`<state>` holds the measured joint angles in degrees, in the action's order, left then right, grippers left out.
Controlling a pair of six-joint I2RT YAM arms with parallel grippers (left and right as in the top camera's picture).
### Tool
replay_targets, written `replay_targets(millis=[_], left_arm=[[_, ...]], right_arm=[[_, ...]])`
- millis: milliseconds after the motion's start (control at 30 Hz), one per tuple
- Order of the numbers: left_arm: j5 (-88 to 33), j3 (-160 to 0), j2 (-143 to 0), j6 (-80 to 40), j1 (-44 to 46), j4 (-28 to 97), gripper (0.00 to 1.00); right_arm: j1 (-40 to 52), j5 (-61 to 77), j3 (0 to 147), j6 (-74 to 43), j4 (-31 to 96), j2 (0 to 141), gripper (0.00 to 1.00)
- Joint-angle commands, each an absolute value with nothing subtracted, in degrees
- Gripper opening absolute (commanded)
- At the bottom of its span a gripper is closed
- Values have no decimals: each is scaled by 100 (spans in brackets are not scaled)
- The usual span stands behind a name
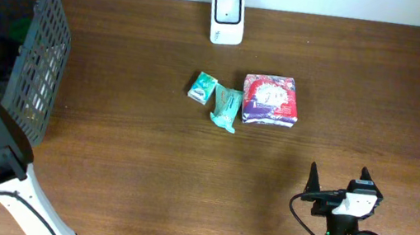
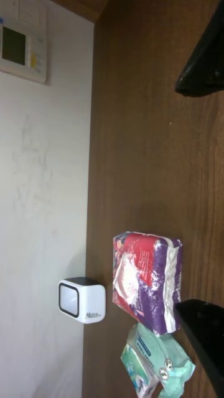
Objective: Scan the item barcode
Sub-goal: 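Reach into the basket and grasp the orange Kleenex packet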
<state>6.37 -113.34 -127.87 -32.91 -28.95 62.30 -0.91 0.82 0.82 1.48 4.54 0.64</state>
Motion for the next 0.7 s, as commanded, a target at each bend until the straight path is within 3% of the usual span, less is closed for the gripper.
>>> replay_targets(millis=[0,200,333,600,667], left_arm=[[530,-11349,-12999,-3247,-2978,6128,80],[427,-11349,-13157,-3242,-2963,5603,75],[-475,-11349,-13157,-2856,-2952,5050,75],[-84,-11349,-13535,-2856,-3068,5245,71],[86,-11349,-13535,-2856,-3100,5238,63]], right_arm=[[-38,-5,32,106,460,32,99],[-38,-5,32,106,460,32,99],[-38,-5,32,106,460,32,99],[-38,-5,32,106,460,32,99],[-38,-5,32,106,460,32,99]])
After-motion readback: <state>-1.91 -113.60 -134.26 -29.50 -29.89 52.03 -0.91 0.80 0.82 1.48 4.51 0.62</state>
